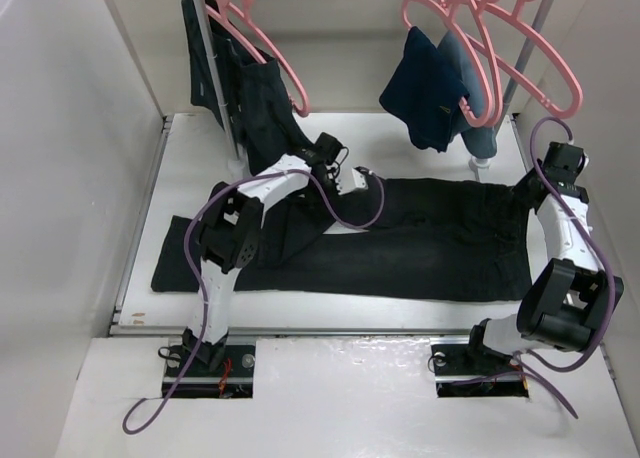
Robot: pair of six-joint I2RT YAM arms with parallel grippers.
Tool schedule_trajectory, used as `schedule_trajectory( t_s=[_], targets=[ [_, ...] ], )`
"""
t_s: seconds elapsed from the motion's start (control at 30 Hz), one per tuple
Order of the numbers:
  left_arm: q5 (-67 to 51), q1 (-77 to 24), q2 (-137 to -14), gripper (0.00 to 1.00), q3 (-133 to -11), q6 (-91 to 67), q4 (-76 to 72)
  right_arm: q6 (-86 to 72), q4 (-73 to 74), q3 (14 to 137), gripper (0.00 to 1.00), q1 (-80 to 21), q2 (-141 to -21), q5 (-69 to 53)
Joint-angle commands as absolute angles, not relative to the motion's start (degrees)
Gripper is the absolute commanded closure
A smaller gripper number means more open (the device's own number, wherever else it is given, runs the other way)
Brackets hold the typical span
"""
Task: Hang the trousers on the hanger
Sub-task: Flatten out the trousers at the center of the board.
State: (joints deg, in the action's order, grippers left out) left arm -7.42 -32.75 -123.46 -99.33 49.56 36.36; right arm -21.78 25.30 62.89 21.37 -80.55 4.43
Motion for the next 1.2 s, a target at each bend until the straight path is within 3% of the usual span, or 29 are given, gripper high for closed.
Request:
schedule_trajectory(
  t_s=[0.0, 0.23, 0.3, 0.33, 0.4, 0.5, 0.67, 0.8, 0.97, 1.17],
  targets=[
    [-7.7, -35.2, -115.8, 1.0, -99.1, 48.8, 40.2, -20.9, 24.0, 62.9, 1.0, 21.7, -78.0, 4.5],
    [-17.8, -40.1, -112.9, 1.0, -103.5, 46.5, 56.0, -20.9, 24.0, 62.9, 1.0, 21.7, -78.0, 4.5],
    [-24.0, -42.5, -112.9, 0.83, -99.5, 49.9, 63.9, -20.9, 24.0, 62.9, 1.0, 21.7, -78.0, 4.5],
    [-25.6, -43.8, -112.9, 0.59, -97.6, 50.4, 65.0, -20.9, 24.0, 62.9, 1.0, 21.7, -78.0, 4.5],
    [-25.7, -47.1, -112.3, 0.47, -91.2, 50.0, 65.0, -20.9, 24.0, 62.9, 1.0, 21.7, -78.0, 4.5],
    [-25.7, -47.7, -111.2, 0.41, -89.3, 50.5, 65.0, -20.4, 24.0, 63.5, 1.0, 21.7, -79.4, 4.5],
    [-32.2, -37.9, -106.8, 0.41, -95.3, 47.0, 63.3, -20.4, 24.0, 66.5, 1.0, 21.7, -81.6, 5.0],
    [-38.2, -24.8, -99.7, 0.45, -92.3, 42.1, 58.5, -18.7, 23.5, 67.8, 1.0, 21.7, -83.8, 3.6],
    [-35.8, -22.0, -97.4, 0.52, -81.8, 44.2, 58.0, -17.6, 23.5, 67.9, 1.0, 21.7, -84.4, 4.1],
    [-35.2, -12.8, -101.9, 0.54, -81.6, 35.4, 51.3, -17.6, 23.5, 68.4, 1.0, 21.7, -84.4, 4.7]
  ],
)
